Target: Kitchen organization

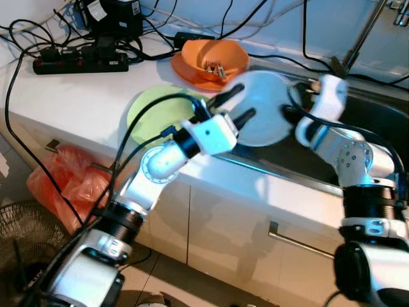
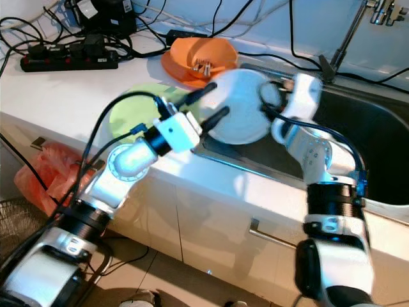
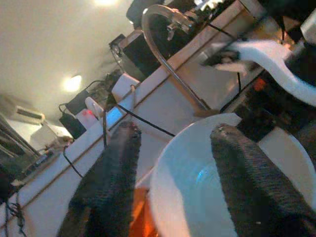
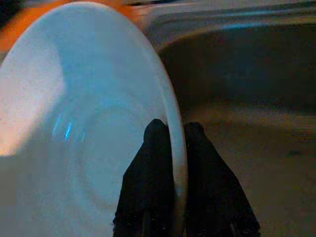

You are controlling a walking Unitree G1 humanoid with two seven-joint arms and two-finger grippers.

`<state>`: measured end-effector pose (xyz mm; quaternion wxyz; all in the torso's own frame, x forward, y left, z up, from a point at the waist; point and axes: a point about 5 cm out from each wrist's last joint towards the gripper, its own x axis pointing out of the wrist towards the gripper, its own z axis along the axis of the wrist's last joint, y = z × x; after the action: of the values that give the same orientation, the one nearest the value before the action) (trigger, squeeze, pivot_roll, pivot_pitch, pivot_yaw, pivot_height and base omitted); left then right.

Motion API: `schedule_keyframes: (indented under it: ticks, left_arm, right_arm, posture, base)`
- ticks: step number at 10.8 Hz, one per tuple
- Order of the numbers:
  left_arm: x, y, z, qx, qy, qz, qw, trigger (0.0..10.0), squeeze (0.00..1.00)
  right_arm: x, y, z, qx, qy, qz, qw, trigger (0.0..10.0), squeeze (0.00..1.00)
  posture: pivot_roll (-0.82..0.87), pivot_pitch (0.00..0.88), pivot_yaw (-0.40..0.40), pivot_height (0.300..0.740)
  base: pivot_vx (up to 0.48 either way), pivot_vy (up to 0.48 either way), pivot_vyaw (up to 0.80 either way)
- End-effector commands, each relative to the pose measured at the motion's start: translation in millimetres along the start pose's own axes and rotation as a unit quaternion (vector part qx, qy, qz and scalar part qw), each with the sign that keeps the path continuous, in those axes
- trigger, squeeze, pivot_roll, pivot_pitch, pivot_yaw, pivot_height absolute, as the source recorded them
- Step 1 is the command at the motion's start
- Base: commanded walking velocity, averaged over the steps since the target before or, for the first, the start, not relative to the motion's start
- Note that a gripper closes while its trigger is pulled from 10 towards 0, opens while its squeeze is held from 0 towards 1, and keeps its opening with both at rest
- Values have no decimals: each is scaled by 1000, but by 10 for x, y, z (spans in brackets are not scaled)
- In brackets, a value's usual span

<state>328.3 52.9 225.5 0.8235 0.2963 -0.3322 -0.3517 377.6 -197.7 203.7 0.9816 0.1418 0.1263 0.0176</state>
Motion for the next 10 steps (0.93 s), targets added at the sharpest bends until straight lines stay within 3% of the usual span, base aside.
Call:
schedule_keyframes:
  ticks: [1, 2, 3, 4, 5, 6, 8, 10]
  left_arm:
    - [4, 41, 29, -16, -2, 7, 1000, 10000, 1000]
    - [-2, 54, 26, -35, 6, 14, 999, 10000, 1000]
    - [2, 71, 6, -75, 21, 23, 997, 10000, 1000]
    - [14, 64, -55, -138, 51, 32, 989, 10000, 1000]
    - [18, 28, -138, -207, 91, 33, 974, 10000, 1000]
    - [22, -27, -180, -283, 123, 28, 951, 10000, 1000]
    - [54, -79, -165, -369, 156, 11, 916, 10000, 1000]
    - [64, -54, -143, -386, 165, 5, 908, 10000, 1000]
  right_arm:
    - [-10, -164, 104, -10, -32, -40, 999, 0, 0]
    - [8, -275, 68, -7, -28, -62, 998, 0, 0]
    - [34, -417, 29, -32, -28, -95, 995, 0, 0]
    - [56, -541, -21, -66, -24, -118, 991, 0, 0]
    - [74, -637, -100, -79, -12, -131, 988, 0, 0]
    - [79, -718, -207, -101, 7, -145, 984, 0, 0]
    - [104, -757, -395, -135, 37, -145, 980, 0, 0]
    - [127, -736, -456, -141, 45, -135, 980, 0, 0]
  posture:
    - [105, 80, -42, 740]
    - [110, 88, -36, 740]
    - [110, 88, -36, 740]
    - [114, 92, -33, 740]
    - [120, 98, -29, 740]
    - [128, 104, -24, 740]
    - [142, 110, -16, 740]
    - [144, 109, -12, 740]
  base:
    - [0, 0, 0]
    - [0, 0, 0]
    - [0, 0, 0]
    - [0, 0, 0]
    - [0, 0, 0]
    - [0, 0, 0]
    - [0, 0, 0]
    - [0, 0, 0]
